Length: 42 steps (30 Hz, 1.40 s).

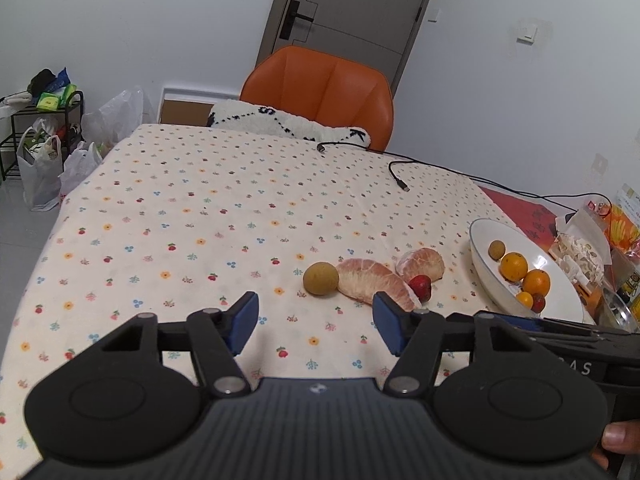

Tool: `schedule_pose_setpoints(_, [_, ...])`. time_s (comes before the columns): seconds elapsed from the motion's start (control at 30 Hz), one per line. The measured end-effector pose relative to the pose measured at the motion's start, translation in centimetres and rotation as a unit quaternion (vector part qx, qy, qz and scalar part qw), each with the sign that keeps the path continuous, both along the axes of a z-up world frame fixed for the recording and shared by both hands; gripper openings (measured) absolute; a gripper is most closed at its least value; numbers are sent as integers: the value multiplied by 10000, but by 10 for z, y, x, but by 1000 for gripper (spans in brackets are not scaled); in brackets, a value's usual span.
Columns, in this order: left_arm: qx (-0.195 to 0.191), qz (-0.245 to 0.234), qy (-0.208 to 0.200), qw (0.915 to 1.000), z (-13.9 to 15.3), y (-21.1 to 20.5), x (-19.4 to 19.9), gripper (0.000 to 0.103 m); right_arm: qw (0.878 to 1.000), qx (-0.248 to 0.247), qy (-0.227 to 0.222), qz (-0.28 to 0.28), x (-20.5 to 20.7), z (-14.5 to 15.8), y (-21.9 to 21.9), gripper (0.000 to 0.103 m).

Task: Organize fruits
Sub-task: 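Grasp a pink pomelo segment with the right tool while the left tool grasps a brown kiwi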

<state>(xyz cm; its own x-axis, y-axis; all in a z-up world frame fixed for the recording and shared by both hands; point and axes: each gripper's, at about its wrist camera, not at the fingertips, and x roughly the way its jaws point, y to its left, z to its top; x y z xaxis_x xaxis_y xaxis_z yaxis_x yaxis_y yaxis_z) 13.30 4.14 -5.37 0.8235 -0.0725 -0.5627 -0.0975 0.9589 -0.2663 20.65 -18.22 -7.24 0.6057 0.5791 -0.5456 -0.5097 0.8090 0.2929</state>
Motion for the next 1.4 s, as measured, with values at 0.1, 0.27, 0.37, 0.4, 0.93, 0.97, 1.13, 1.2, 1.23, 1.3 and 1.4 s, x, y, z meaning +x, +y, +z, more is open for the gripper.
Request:
schedule_pose_setpoints(0.1, [14, -29, 22, 10000, -4, 0, 5, 59, 10000, -17, 63, 36, 5, -4, 6, 50])
schedule_pose_setpoints(0.27, [41, -74, 104, 9999, -10, 0, 15, 58, 9998, -39, 157, 92, 13, -12, 14, 44])
schedule_pose_setpoints(0.37, [56, -101, 153, 9998, -14, 0, 20, 58, 9997, -41, 203, 89, 17, -16, 17, 42])
schedule_pose_setpoints(0.4, [61, -112, 164, 9998, -15, 0, 22, 58, 9997, -32, 234, 92, 19, -17, 17, 41])
schedule_pose_setpoints(0.93, [125, -235, 268, 9993, -25, -7, 49, 58, 9996, -102, 59, 242, 29, -19, 18, 22])
schedule_pose_setpoints(0.97, [138, -247, 271, 9992, -25, -9, 51, 58, 9996, -84, 76, 249, 29, -19, 17, 21])
schedule_pose_setpoints(1.13, [222, -313, 251, 9989, -26, -15, 56, 58, 9996, -82, 46, 256, 28, -15, 13, 10])
schedule_pose_setpoints(1.2, [287, -316, 240, 9988, -27, -18, 59, 58, 9996, -67, 50, 259, 29, -14, 10, 6])
schedule_pose_setpoints(1.23, [320, -320, 232, 9987, -28, -20, 60, 58, 9996, -66, 48, 265, 29, -14, 10, 5])
schedule_pose_setpoints(1.3, [369, -336, 216, 9985, -28, -21, 62, 58, 9996, -37, 72, 275, 29, -14, 9, 5])
schedule_pose_setpoints(1.4, [375, -338, 173, 9986, -29, -23, 65, 58, 9996, 15, 111, 277, 30, -15, 7, 5])
